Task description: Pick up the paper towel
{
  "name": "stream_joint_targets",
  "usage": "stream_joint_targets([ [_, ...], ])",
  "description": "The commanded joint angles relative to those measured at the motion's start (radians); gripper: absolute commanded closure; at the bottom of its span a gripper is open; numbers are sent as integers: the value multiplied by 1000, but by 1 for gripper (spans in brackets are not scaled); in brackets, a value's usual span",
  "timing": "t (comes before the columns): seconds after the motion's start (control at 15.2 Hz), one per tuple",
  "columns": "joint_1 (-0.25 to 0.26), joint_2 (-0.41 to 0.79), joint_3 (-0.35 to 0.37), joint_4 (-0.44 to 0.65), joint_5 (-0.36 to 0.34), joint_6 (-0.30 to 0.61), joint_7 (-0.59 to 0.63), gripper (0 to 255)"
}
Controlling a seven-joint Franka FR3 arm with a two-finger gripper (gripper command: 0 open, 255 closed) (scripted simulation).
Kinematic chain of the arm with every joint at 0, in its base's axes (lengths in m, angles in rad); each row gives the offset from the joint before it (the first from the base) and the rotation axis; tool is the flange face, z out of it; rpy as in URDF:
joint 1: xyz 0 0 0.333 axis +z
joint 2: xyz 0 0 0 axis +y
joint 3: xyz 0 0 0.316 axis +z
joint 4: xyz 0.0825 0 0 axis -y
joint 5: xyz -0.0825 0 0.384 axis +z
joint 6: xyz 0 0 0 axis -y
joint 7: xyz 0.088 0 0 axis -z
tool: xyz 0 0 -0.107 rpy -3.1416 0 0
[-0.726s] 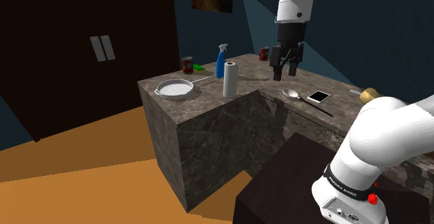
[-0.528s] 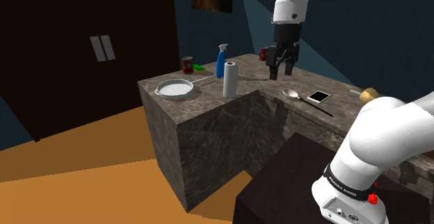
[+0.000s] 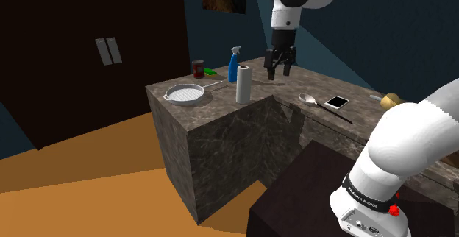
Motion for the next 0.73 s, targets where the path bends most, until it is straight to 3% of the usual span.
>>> stream_joint_targets([
  [0.0, -5, 69, -12, 38, -8, 39, -18, 0],
  [0.66, -28, 423, -61, 320, -14, 153, -103, 0],
])
